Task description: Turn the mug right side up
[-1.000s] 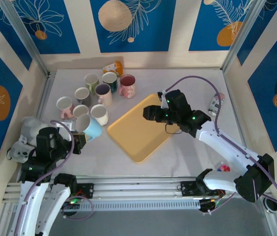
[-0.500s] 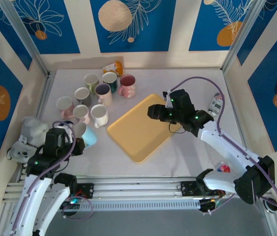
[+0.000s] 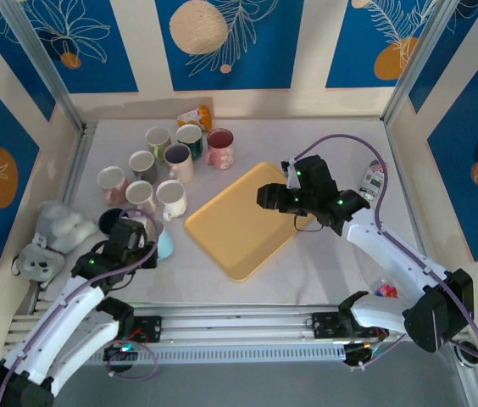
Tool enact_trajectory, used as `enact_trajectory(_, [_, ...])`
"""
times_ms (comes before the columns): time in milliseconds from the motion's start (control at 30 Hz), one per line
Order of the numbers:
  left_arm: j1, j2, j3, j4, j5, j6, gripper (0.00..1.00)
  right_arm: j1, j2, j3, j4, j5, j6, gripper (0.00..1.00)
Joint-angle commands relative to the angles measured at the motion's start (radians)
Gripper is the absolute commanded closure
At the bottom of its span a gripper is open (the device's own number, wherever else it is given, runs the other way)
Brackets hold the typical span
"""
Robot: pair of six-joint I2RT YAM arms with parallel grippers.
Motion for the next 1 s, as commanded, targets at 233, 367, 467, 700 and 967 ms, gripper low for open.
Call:
enact_trajectory(233, [-0.038,-0.01,-0.032,0.137,-0.071,0.005,0.91,-0.01,0.022,0.01,-0.012,-0.044,-0.002,0.39])
enact_trajectory(367, [-0.048,-0.032,-0.028,0.119,-0.077,0.004,0.75,-0.011,0.022,0.013,-0.008,-0.039,0.006,0.39])
enact_trajectory(467, [-0.053,-0.05,-0.013,0.1,-0.083,0.004,0.58,-0.012,0.021,0.012,-0.011,-0.029,0.011,0.39])
enact_trajectory(700, [-0.053,-0.039,0.056,0.048,-0.055,0.005,0.44,-0.03,0.017,0.004,-0.018,-0.015,0.02,0.38])
enact_trajectory(967, [-0.054,-0.012,0.17,-0.01,-0.058,0.022,0.31,-0.053,0.005,0.004,-0.029,-0.016,0.015,0.37])
